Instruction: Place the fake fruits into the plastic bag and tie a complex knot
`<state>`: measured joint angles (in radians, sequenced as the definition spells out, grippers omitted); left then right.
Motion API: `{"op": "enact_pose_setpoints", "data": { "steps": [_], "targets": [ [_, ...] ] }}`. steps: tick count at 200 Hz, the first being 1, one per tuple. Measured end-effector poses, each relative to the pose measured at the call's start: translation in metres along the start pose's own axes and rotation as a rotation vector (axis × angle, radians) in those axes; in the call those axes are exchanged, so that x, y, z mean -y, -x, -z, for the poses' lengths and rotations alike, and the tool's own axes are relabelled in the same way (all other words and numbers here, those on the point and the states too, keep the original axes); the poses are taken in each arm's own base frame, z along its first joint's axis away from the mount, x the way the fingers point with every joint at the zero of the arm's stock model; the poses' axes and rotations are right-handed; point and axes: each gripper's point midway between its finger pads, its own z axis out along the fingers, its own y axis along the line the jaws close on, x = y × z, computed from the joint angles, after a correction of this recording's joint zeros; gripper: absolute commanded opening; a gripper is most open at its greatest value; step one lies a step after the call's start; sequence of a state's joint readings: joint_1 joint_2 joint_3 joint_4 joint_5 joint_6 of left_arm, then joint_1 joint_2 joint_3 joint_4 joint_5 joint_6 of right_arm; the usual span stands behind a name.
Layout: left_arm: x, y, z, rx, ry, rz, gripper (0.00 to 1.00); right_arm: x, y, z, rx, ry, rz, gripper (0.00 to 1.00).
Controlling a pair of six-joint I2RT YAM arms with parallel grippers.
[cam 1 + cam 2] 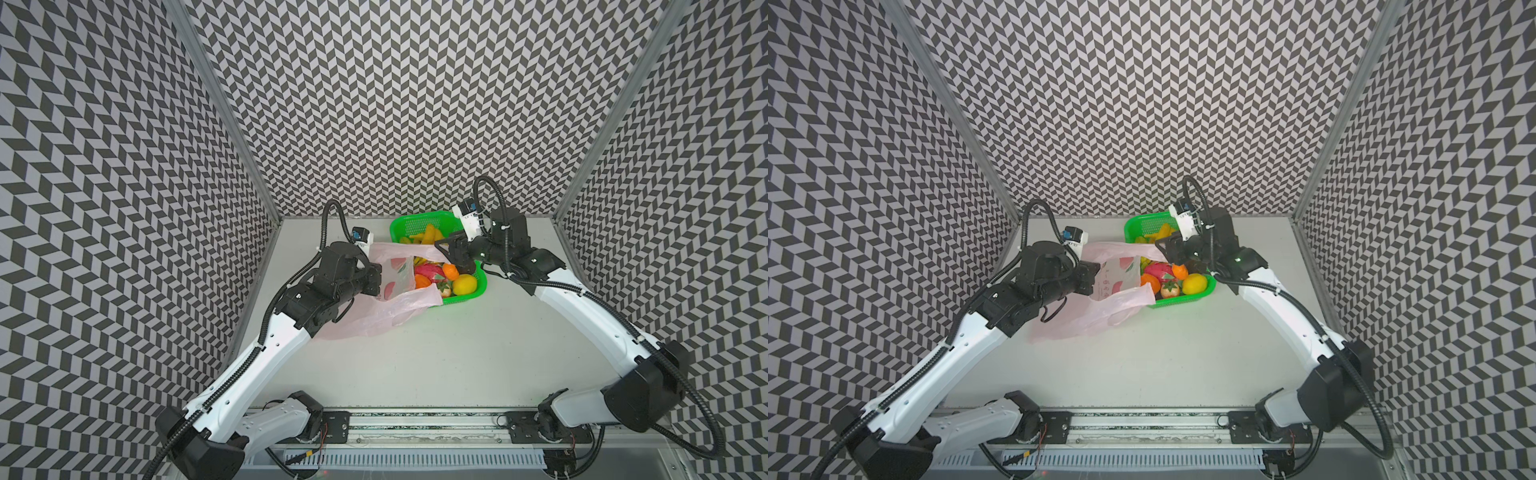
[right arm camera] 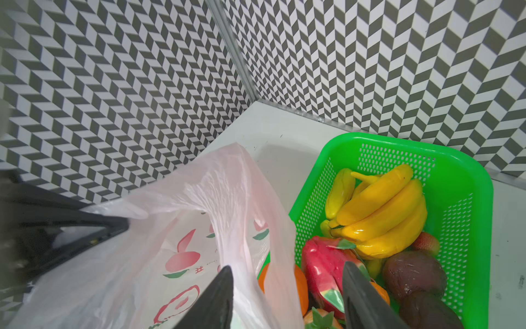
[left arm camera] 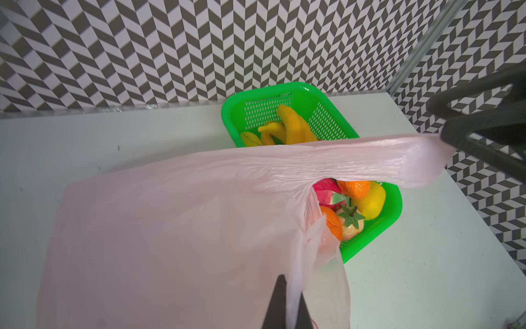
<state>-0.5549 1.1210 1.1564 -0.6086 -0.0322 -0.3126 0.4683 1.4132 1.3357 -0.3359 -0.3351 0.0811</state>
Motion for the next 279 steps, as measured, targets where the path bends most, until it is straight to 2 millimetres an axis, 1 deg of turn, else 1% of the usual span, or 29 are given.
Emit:
{"op": "enact_pose_setpoints", "data": {
  "steps": [7, 15, 39, 52, 65, 79, 94, 101, 102, 127, 143, 161, 174, 185, 201, 218, 236, 259, 267, 279],
  "targets": [
    [-0.001, -0.001, -0.003, -0.010, 0.002, 0.014, 0.00, 0.001, 0.001, 0.007, 0.011, -0.007, 0.004, 0.87],
    [-0.003, -0.002, -0.006, -0.018, 0.005, 0.028, 0.00, 0.002, 0.002, 0.015, 0.025, -0.015, 0.008, 0.91],
    [-0.005, -0.003, -0.012, -0.032, 0.008, 0.058, 0.00, -0.001, 0.000, 0.043, 0.084, -0.036, 0.030, 0.99],
    [-0.006, -0.004, -0.014, -0.039, 0.006, 0.071, 0.00, -0.005, -0.004, 0.056, 0.111, -0.034, 0.044, 0.99],
    [-0.005, -0.007, -0.018, -0.052, 0.001, 0.084, 0.00, -0.010, -0.014, 0.067, 0.145, -0.016, 0.069, 0.99],
    [-0.003, -0.009, -0.022, -0.064, -0.008, 0.092, 0.00, -0.016, -0.035, 0.075, 0.167, 0.020, 0.088, 0.99],
    [-0.002, -0.010, -0.025, -0.074, -0.015, 0.099, 0.00, -0.019, -0.064, 0.077, 0.175, 0.052, 0.093, 0.99],
    [-0.001, -0.011, -0.026, -0.075, -0.019, 0.102, 0.00, -0.019, -0.077, 0.076, 0.179, 0.066, 0.091, 0.99],
    [-0.001, -0.011, -0.026, -0.075, -0.019, 0.102, 0.00, -0.019, -0.082, 0.076, 0.177, 0.068, 0.092, 0.99],
    [0.002, -0.009, -0.025, -0.072, -0.034, 0.110, 0.00, -0.018, -0.127, 0.070, 0.178, 0.101, 0.071, 0.99],
    [0.005, -0.005, -0.023, -0.066, -0.048, 0.111, 0.00, -0.019, -0.147, 0.065, 0.178, 0.118, 0.066, 0.99],
    [0.009, -0.002, -0.022, -0.060, -0.068, 0.110, 0.00, -0.022, -0.160, 0.059, 0.184, 0.136, 0.064, 0.99],
    [0.010, -0.003, -0.022, -0.062, -0.078, 0.109, 0.00, -0.027, -0.161, 0.053, 0.191, 0.148, 0.063, 0.99],
    [0.012, -0.003, -0.021, -0.065, -0.088, 0.109, 0.00, -0.031, -0.157, 0.046, 0.206, 0.160, 0.066, 1.00],
    [0.015, -0.003, -0.020, -0.068, -0.101, 0.109, 0.00, -0.036, -0.151, 0.034, 0.213, 0.173, 0.058, 0.96],
    [0.018, 0.003, -0.017, -0.061, -0.115, 0.107, 0.00, -0.039, -0.136, 0.020, 0.229, 0.186, 0.049, 0.89],
    [0.022, 0.011, -0.013, -0.044, -0.128, 0.104, 0.00, -0.042, -0.116, 0.007, 0.260, 0.203, 0.045, 0.79],
    [0.024, 0.016, -0.008, -0.030, -0.135, 0.098, 0.00, -0.044, -0.094, -0.006, 0.295, 0.221, 0.042, 0.61],
    [0.024, 0.017, -0.006, -0.027, -0.134, 0.093, 0.00, -0.045, -0.089, -0.009, 0.304, 0.224, 0.041, 0.50],
    [0.023, 0.019, -0.004, -0.021, -0.132, 0.086, 0.00, -0.046, -0.083, -0.011, 0.314, 0.228, 0.037, 0.30]
  ]
}}
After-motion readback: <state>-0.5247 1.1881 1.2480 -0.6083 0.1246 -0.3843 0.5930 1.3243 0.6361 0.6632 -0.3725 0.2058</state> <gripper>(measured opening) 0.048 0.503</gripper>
